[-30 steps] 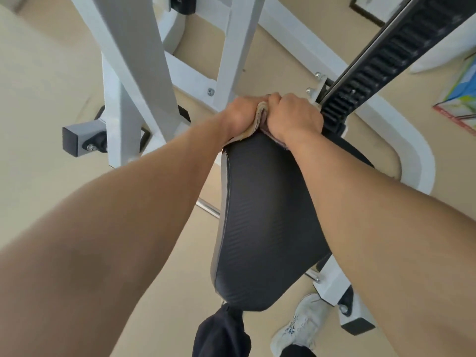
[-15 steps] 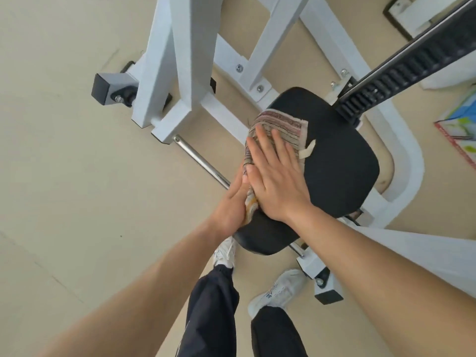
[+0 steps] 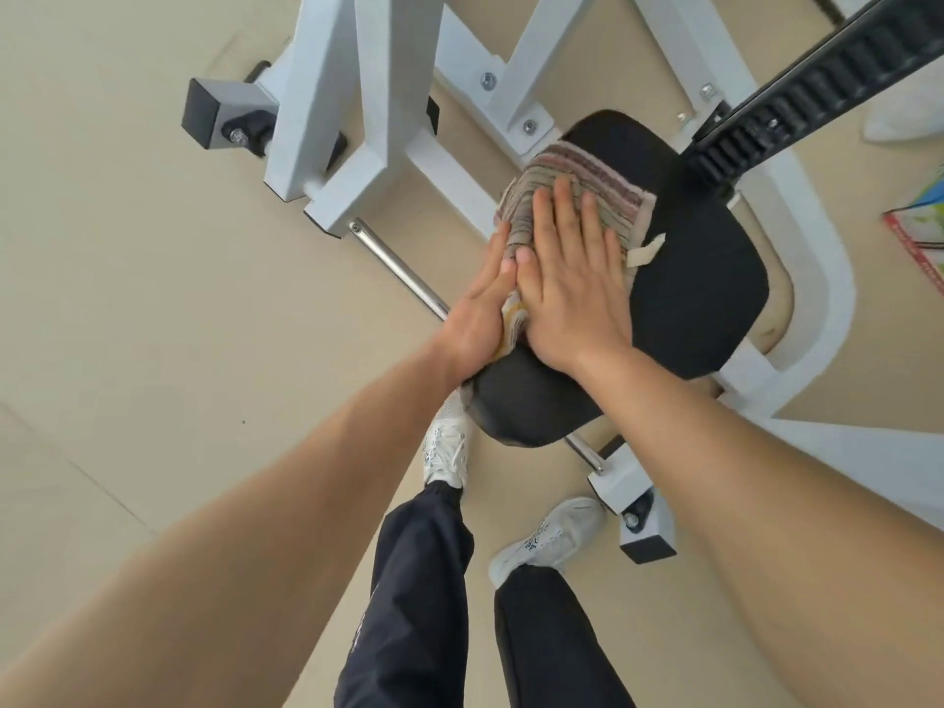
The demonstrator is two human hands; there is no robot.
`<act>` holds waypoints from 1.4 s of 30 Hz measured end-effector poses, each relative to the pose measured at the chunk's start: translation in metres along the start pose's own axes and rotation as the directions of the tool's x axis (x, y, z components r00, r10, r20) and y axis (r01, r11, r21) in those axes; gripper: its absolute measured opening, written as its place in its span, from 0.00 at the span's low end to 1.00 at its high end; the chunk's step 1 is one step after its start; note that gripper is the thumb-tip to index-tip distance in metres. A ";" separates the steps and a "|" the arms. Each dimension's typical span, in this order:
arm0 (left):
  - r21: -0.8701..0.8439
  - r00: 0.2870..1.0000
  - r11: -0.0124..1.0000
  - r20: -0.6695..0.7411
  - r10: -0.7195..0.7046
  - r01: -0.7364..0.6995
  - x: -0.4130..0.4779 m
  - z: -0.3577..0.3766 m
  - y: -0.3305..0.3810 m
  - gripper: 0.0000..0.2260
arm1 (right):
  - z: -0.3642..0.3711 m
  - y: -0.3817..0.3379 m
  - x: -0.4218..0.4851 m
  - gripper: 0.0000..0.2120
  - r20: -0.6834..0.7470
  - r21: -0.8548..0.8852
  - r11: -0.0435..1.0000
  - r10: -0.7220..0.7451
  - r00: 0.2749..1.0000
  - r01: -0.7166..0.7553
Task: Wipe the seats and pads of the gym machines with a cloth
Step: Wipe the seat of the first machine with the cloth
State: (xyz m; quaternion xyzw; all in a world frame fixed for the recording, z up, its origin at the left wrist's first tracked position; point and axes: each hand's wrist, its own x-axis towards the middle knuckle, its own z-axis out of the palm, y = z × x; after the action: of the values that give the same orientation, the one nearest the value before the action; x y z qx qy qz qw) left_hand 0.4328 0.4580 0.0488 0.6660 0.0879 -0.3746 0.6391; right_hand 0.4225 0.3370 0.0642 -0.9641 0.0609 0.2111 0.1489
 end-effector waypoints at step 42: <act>0.792 0.817 -0.304 0.572 0.068 -0.529 0.144 0.133 0.060 0.25 | -0.009 0.170 0.010 0.26 -0.076 0.362 0.779 0.572 0.817 -0.511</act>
State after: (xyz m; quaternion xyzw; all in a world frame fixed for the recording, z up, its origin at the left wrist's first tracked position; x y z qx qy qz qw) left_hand 0.5188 0.2737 0.0207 0.8344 -0.5069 -0.2139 -0.0328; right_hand 0.4042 0.1725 0.0234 -0.8822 0.3836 0.1434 0.2325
